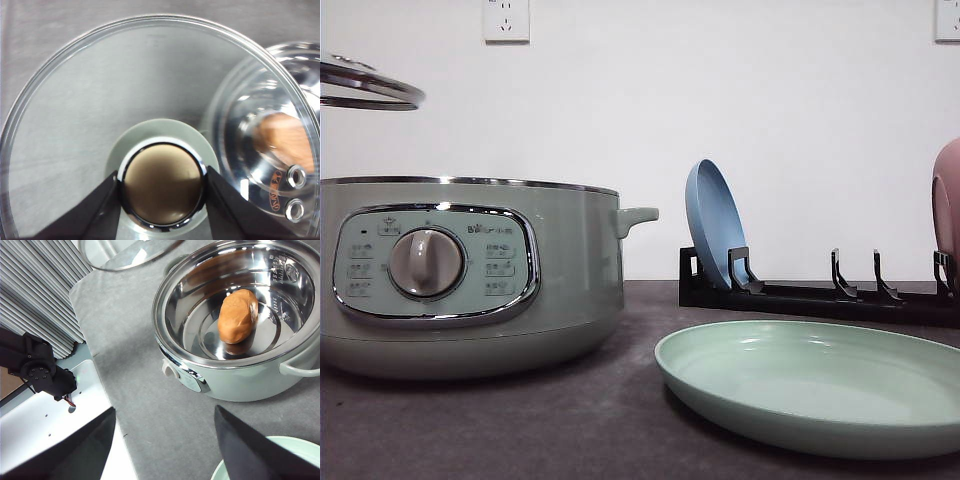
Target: Transfer potato from steamer to green plate
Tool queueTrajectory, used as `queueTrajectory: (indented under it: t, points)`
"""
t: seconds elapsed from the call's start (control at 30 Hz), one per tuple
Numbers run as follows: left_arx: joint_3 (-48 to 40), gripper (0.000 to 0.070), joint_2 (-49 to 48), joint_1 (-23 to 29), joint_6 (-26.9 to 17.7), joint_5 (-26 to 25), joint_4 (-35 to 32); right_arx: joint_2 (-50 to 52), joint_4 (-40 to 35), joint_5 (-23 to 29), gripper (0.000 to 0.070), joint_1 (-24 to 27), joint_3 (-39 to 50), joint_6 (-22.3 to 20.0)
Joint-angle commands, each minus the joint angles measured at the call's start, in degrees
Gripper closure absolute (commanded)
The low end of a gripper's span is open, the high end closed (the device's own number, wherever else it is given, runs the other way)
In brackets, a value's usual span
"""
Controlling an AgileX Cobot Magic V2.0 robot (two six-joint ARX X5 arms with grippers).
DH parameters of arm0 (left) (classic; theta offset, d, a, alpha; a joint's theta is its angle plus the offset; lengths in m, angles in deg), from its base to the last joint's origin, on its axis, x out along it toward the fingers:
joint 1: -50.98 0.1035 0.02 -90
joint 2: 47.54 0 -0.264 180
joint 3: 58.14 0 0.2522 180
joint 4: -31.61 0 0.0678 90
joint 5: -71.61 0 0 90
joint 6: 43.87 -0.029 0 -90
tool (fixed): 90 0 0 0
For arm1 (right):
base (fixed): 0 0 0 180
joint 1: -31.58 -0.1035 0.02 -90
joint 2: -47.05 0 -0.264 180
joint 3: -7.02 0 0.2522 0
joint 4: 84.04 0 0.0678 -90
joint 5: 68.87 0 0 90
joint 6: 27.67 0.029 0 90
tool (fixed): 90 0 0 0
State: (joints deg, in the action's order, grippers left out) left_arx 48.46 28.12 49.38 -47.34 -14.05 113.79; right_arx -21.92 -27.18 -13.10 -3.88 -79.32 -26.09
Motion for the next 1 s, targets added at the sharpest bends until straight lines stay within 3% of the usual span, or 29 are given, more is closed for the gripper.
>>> queueTrajectory:
  t: [0.0,0.3,0.43,0.7,0.97]
  points:
    - [1.6,0.0697,-0.7,0.5,0.5,0.0,-1.8,-0.7,-0.2,0.6,0.0308,-0.4,-1.0,1.1]
    - [1.6,0.0697,-0.6,2.7,0.5,0.0,-2.3,-2.2,-4.1,3.3,0.0277,-0.5,-1.1,3.9]
    - [1.6,0.0697,-0.6,2.9,0.5,0.0,-2.3,-5.7,-5.4,4.3,0.0224,-1.2,-3.3,4.4]
    - [1.6,0.0697,-0.6,3.1,0.5,0.0,-2.2,-18.4,-5.2,5.0,0.0215,-3.7,-16.7,3.6]
    - [1.6,0.0698,-0.6,3.1,0.5,0.0,-2.2,-32.7,-4.9,10.3,0.0215,-6.0,-31.4,2.9]
